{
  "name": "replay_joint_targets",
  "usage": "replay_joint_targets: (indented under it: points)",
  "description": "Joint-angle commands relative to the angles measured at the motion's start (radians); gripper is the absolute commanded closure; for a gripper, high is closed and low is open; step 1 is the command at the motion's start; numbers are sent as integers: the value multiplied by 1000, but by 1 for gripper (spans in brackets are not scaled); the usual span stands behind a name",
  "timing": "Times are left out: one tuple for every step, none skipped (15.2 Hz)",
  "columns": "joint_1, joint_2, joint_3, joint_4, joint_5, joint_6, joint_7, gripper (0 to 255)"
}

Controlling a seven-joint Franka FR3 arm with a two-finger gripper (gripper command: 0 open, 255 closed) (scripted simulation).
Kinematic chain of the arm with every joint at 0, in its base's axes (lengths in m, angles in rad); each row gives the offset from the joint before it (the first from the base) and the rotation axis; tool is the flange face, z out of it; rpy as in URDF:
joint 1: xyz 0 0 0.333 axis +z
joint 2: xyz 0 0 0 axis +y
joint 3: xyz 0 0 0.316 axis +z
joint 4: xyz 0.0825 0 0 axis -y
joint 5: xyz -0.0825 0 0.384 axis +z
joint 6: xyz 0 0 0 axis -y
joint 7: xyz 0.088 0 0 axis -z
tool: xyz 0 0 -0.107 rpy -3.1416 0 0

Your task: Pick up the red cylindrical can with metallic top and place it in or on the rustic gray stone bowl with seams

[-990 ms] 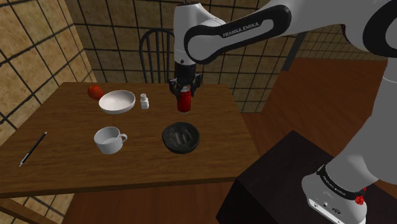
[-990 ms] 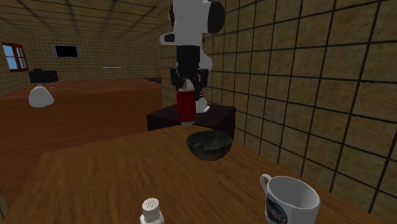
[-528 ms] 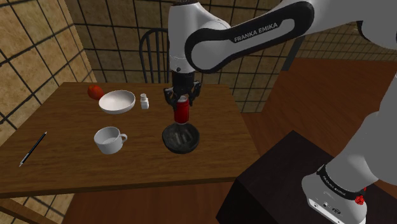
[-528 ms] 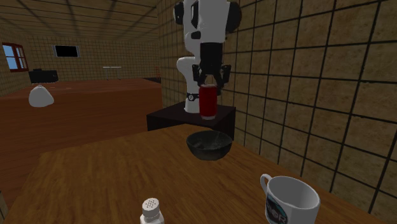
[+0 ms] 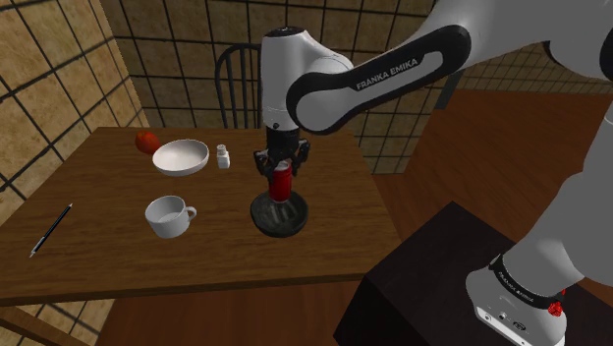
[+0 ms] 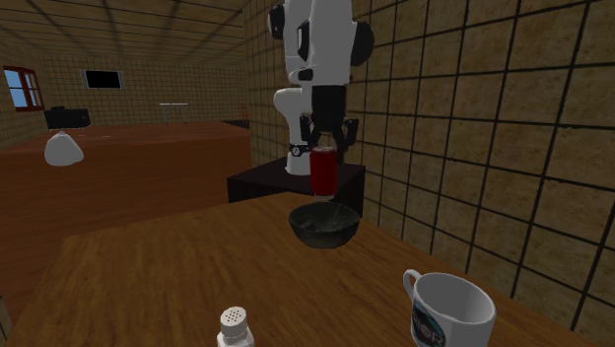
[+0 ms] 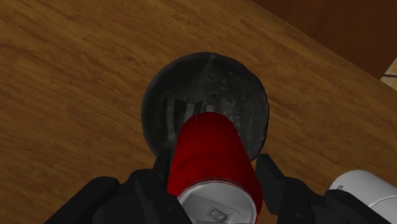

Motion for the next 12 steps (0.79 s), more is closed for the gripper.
replay_joint_targets:
  points:
    - [2,15,-3,-9,-7,23,4,255]
    - [2,21,-4,-14,-9,35,6,255]
    - [3,28,-5,-19,-12,46,8,255]
    - [4,34,-6,-24,-15,57,10,255]
    - [5,41,-8,-28,-19,68,12,255]
    - [6,48,-9,-33,-22,79,14,255]
    - [7,55,-10,-37,-25,90,16,255]
    - [8,63,-12,-41,-28,101,19,255]
    - [9,72,-14,-45,-33,114,21,255]
    - [9,72,-14,-45,-33,114,21,255]
    - [9,72,-14,-45,-33,114,21,255]
    - [9,72,-14,-45,-33,114,21,255]
